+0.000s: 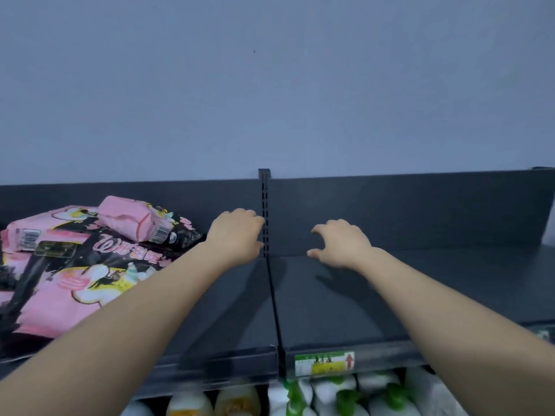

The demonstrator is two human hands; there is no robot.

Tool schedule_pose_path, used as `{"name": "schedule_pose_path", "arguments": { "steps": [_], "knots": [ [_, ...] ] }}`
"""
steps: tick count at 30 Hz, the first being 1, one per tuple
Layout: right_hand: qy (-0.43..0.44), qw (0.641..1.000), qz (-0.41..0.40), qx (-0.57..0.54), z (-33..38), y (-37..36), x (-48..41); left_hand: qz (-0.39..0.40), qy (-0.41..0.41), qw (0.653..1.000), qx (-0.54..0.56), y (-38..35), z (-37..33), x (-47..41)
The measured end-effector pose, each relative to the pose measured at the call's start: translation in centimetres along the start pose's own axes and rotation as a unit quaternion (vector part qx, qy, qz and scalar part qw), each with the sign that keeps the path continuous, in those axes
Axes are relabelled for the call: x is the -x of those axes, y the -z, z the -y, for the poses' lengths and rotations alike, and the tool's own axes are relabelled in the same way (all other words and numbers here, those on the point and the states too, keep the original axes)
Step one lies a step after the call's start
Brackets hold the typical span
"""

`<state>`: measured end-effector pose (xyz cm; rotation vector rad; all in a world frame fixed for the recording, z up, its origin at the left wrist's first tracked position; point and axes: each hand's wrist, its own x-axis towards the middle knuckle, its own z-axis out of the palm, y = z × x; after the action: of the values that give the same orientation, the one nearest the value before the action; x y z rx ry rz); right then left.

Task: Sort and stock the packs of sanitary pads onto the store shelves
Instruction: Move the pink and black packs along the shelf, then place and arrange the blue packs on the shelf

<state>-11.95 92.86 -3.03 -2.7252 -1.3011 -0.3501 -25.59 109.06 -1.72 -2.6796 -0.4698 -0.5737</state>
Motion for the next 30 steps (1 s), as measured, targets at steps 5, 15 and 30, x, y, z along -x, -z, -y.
{"name": "schedule_pose_path", "arguments": {
  "steps": [5, 15, 30],
  "knots": [
    [-0.058, 0.998, 0.009, 0.029, -5.8, 0.9, 3.8, -0.015, -0.045, 0.998, 0.036, 0.6, -5.7, -1.8],
    [-0.153, 0.986, 0.018, 0.069, -19.0, 3.8, 13.8, -0.036, -0.123, 0.988, 0.091, 4.1, -20.8, -4.9],
    [-0.28, 0.956, 0.035, 0.081, -37.8, 8.5, 32.5, -0.058, -0.233, 0.96, 0.143, 10.5, -45.6, -6.6]
  ]
}}
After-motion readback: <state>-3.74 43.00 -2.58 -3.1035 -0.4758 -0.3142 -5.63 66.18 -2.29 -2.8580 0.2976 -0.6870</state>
